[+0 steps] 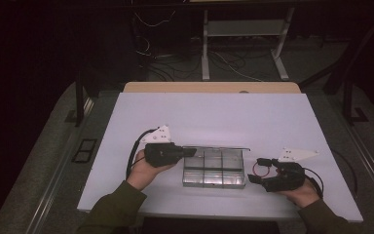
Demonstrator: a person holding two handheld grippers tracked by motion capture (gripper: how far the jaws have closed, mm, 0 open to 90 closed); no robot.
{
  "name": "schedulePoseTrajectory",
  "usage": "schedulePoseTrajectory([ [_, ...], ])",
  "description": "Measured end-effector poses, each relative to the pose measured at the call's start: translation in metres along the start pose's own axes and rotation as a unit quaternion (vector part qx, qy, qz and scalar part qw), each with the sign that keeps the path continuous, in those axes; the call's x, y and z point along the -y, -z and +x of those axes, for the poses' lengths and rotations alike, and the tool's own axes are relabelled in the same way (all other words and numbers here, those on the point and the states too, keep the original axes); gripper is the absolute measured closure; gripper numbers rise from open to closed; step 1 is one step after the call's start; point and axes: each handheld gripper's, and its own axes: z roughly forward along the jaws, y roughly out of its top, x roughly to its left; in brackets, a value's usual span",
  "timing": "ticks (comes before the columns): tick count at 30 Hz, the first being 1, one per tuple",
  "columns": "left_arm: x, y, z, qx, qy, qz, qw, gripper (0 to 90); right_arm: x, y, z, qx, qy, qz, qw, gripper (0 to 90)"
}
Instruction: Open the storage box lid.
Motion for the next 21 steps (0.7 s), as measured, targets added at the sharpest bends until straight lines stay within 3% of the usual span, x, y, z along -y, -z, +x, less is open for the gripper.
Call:
schedulePoseTrajectory([
  [5,-0.001,0.001,0.001,-0.001,-0.003,-0.002,1.0000,88.7,-0.008,-0.003,-0.004,0.002,0.005,0.001,1.0000,24.9],
  [11,-0.004,0.001,0.002,-0.002,-0.004,-0.005,1.0000,88.8,-0.021,-0.001,-0.009,-0.011,0.007,-0.005,0.9999,24.9],
  [21,-0.005,0.001,0.003,-0.003,-0.003,-0.008,1.0000,88.8,-0.049,0.003,-0.010,-0.051,0.030,-0.027,0.9979,29.4],
])
